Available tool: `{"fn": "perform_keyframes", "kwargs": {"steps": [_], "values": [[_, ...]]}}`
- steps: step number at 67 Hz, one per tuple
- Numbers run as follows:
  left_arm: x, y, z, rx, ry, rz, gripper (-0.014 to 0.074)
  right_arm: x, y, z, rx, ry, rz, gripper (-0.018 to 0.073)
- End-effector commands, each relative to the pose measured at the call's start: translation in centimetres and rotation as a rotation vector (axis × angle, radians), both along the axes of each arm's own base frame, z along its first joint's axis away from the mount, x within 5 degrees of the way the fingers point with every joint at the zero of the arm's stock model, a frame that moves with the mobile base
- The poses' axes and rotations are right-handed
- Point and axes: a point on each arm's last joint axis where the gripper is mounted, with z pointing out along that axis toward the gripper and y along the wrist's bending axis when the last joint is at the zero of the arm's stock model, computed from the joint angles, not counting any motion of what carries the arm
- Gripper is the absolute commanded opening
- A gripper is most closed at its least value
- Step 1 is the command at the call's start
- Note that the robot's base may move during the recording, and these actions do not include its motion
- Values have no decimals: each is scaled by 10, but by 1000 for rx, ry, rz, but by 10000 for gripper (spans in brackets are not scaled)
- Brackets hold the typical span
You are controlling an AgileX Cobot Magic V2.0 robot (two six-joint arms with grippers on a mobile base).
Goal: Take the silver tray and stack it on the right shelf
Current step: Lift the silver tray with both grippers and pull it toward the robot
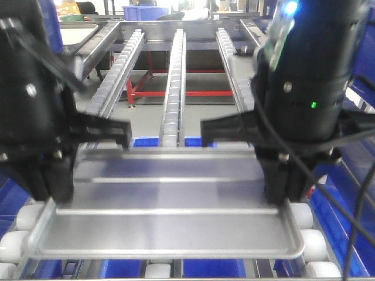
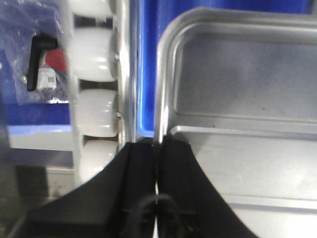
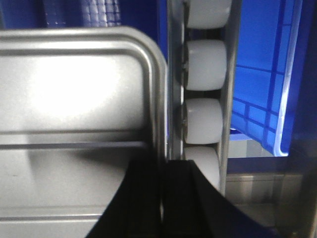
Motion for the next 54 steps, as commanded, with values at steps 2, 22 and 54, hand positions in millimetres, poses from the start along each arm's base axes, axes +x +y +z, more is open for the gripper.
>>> {"fn": "perform_keyframes", "kwargs": {"steps": [2,22,54], "values": [[-6,1,35,-100,-66,5,-100,0,1,34,109,-93,-10,70],[-32,18,62,-139,-29,42,-100,-27,6,48,174,-54,-75,70],[-108,17,51,-77,-16,14,-100,-106,18,52,125,-46,6,70]]}}
